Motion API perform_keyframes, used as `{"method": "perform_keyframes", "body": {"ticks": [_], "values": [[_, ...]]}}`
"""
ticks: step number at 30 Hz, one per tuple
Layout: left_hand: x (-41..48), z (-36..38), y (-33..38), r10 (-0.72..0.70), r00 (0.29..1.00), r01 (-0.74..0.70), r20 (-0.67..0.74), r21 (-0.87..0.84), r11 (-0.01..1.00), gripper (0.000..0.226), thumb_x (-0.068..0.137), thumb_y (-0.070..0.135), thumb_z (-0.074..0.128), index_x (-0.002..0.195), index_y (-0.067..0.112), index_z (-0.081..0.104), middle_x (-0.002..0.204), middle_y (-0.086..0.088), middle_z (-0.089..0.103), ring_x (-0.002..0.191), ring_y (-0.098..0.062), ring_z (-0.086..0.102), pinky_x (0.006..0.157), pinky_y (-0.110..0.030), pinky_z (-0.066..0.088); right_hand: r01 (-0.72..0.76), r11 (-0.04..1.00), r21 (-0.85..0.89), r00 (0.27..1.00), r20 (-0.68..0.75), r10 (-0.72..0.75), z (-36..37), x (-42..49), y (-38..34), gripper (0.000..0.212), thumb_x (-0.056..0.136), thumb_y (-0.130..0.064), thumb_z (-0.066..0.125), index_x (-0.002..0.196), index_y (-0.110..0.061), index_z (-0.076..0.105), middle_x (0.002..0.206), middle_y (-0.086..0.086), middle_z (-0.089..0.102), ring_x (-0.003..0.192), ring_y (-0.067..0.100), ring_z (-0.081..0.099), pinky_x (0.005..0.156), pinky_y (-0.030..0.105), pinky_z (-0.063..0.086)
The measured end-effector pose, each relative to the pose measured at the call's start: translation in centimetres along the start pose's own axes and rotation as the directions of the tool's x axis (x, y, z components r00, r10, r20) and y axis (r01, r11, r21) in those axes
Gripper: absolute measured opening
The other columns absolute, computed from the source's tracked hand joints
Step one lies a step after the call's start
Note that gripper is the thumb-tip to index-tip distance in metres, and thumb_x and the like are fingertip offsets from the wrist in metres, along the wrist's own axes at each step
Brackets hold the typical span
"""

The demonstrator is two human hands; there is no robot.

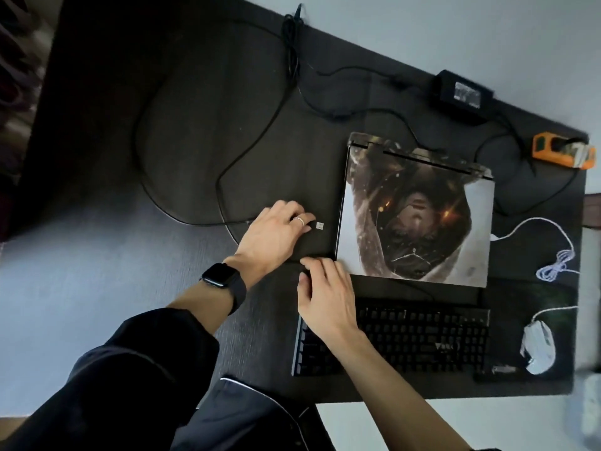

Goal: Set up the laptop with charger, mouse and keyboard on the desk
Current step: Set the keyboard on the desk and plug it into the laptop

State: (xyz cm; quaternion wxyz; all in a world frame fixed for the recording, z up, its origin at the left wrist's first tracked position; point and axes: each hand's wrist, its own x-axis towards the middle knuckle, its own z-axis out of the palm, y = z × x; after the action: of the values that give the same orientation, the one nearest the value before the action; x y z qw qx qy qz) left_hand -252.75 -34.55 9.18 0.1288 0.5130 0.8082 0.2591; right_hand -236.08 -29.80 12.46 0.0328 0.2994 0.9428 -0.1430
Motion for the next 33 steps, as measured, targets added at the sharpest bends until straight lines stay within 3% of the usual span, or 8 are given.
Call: {"method": "perform_keyframes", "body": {"ticks": [3, 5, 7, 12, 17, 23, 29, 33], "values": [[0.5, 1.2, 0.1, -0.004, 0.999, 0.002, -0.049, -0.032, 0.999, 0.035, 0.098, 0.03, 0.045, 0.117, 0.014, 0.07, 0.106, -0.005, 0.062, 0.092, -0.029, 0.057, 0.074, -0.038, 0.049, -0.056, 0.983, 0.177, 0.997, -0.034, 0.063, -0.7, 0.4, 0.8, 0.019, 0.093, -0.017, 0.058, 0.109, -0.015, 0.067, 0.101, -0.003, 0.064, 0.086, 0.011, 0.058, 0.081, 0.025, 0.052], [0.5, 1.9, 0.0, -0.003, 0.995, -0.001, -0.102, -0.033, 0.999, 0.033, 0.097, 0.029, 0.047, 0.115, 0.015, 0.07, 0.104, -0.004, 0.063, 0.088, -0.028, 0.058, 0.071, -0.037, 0.048, -0.101, 0.964, 0.246, 0.985, -0.108, 0.131, -1.6, 1.5, 1.4, 0.015, 0.091, -0.011, 0.061, 0.103, -0.014, 0.068, 0.096, -0.009, 0.062, 0.074, 0.0, 0.049, 0.075, 0.015, 0.047], [0.8, 2.6, 0.2, 0.008, 0.991, -0.014, -0.135, -0.04, 0.999, 0.036, 0.096, 0.031, 0.044, 0.115, 0.015, 0.07, 0.104, -0.003, 0.063, 0.087, -0.027, 0.057, 0.071, -0.037, 0.048, -0.137, 0.95, 0.28, 0.958, -0.208, 0.199, -2.5, 3.1, 2.4, 0.014, 0.087, -0.006, 0.063, 0.099, -0.012, 0.068, 0.093, -0.013, 0.057, 0.074, -0.001, 0.048, 0.077, 0.01, 0.043], [1.8, 3.7, 0.3, 0.004, 0.976, -0.022, -0.216, -0.081, 0.996, 0.031, 0.097, 0.028, 0.049, 0.117, 0.017, 0.069, 0.105, -0.002, 0.063, 0.093, -0.023, 0.05, 0.077, -0.033, 0.039, -0.335, 0.896, 0.292, 0.882, -0.236, 0.407, -3.1, 7.9, 4.5, 0.017, 0.09, -0.008, 0.058, 0.104, -0.015, 0.064, 0.102, -0.006, 0.055, 0.089, 0.016, 0.057, 0.085, 0.028, 0.048], [2.4, 4.5, 0.4, 0.005, 0.963, -0.034, -0.271, -0.101, 0.994, 0.026, 0.093, 0.022, 0.063, 0.117, 0.014, 0.07, 0.105, -0.004, 0.064, 0.099, -0.023, 0.049, 0.083, -0.033, 0.037, -0.336, 0.93, 0.152, 0.86, -0.353, 0.368, -1.4, 9.9, 5.0, 0.013, 0.087, -0.006, 0.051, 0.098, -0.01, 0.057, 0.099, 0.004, 0.052, 0.094, 0.024, 0.05, 0.086, 0.043, 0.047], [2.8, 4.7, 0.4, 0.052, 0.972, -0.068, -0.229, -0.063, 0.996, 0.029, 0.089, 0.02, 0.068, 0.117, 0.016, 0.069, 0.105, -0.002, 0.064, 0.099, -0.025, 0.059, 0.087, -0.033, 0.036, -0.326, 0.941, 0.084, 0.856, -0.397, 0.332, -0.2, 10.4, 3.3, 0.019, 0.086, -0.012, 0.044, 0.098, -0.007, 0.058, 0.099, 0.011, 0.056, 0.091, 0.029, 0.053, 0.081, 0.036, 0.039], [3.7, 5.0, 1.1, 0.015, 0.973, -0.03, -0.229, -0.06, 0.998, 0.036, 0.083, 0.016, 0.073, 0.119, 0.015, 0.068, 0.108, -0.001, 0.063, 0.105, -0.022, 0.047, 0.09, -0.033, 0.036, -0.335, 0.932, 0.135, 0.858, -0.366, 0.362, -0.5, 10.2, 3.5, 0.023, 0.087, -0.019, 0.039, 0.099, -0.01, 0.057, 0.098, 0.007, 0.055, 0.092, 0.025, 0.053, 0.083, 0.028, 0.034], [3.8, 4.5, 0.9, 0.056, 0.98, -0.06, -0.189, -0.019, 0.998, 0.04, 0.081, 0.014, 0.072, 0.12, 0.017, 0.067, 0.109, 0.0, 0.063, 0.105, -0.022, 0.049, 0.092, -0.033, 0.035, -0.337, 0.929, 0.151, 0.845, -0.386, 0.37, -0.3, 10.2, 3.6, 0.02, 0.087, -0.018, 0.041, 0.098, -0.011, 0.057, 0.097, 0.006, 0.055, 0.09, 0.025, 0.052, 0.08, 0.025, 0.028]]}}
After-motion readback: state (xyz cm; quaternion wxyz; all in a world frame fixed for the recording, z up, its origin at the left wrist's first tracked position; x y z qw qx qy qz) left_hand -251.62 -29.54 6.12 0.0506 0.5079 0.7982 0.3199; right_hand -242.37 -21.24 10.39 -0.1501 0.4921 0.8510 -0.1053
